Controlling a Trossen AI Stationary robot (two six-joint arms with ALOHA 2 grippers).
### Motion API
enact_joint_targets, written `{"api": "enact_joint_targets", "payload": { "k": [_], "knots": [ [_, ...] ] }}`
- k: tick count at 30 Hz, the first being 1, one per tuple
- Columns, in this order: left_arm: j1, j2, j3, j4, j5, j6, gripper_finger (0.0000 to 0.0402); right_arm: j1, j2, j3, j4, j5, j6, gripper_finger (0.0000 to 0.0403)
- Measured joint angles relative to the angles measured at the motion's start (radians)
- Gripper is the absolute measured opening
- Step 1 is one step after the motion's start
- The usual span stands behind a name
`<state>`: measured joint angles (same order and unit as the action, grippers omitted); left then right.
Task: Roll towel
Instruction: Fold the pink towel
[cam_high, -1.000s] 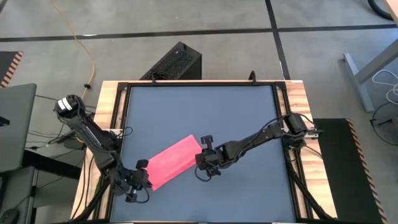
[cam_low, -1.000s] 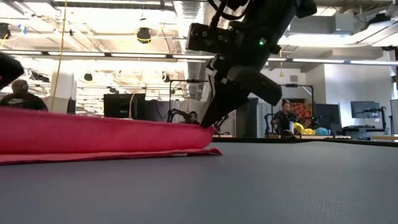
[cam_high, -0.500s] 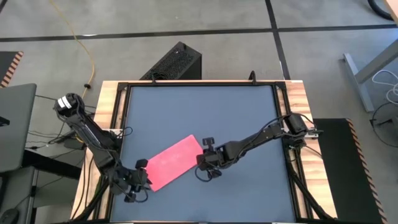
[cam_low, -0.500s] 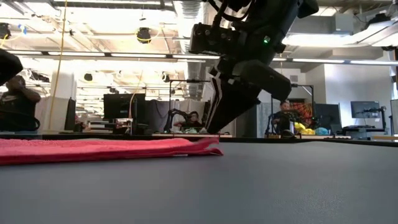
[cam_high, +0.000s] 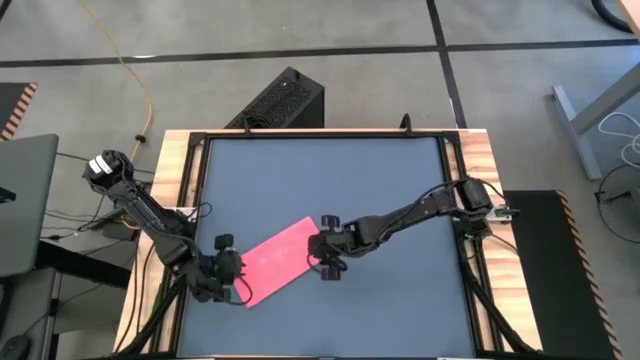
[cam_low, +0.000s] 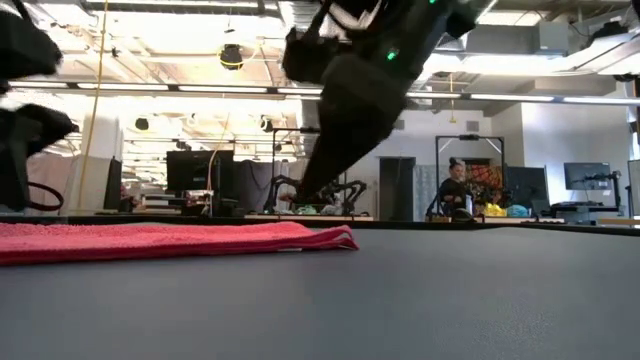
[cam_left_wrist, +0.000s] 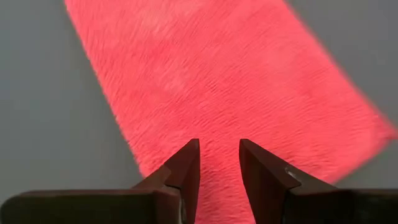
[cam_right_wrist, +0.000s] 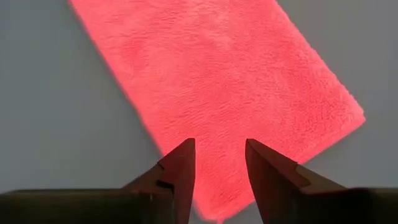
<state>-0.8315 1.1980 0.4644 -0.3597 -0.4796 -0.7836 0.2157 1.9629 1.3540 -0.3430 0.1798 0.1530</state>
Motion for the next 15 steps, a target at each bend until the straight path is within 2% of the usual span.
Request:
{"api": "enact_joint_targets", "payload": {
  "k": [4,8,13,15],
  "knots": [
    [0.056,0.000,-0.053,0.009,0.066,-0.003,0.0092,-0.023,0.038,-0.004,0.019,-0.026,0.009,0.0153],
    [0.103,-0.004,-0.093,0.016,0.071,-0.008,0.0082,-0.022,0.066,0.000,0.038,-0.026,0.008,0.0143],
    [0.136,-0.003,-0.095,0.026,0.079,0.012,0.0071,-0.056,0.108,0.001,0.047,0.015,-0.035,0.0134],
    [0.143,-0.003,-0.095,0.045,0.102,0.009,0.0068,-0.082,0.132,0.001,0.063,0.064,-0.075,0.0131]
  ]
}}
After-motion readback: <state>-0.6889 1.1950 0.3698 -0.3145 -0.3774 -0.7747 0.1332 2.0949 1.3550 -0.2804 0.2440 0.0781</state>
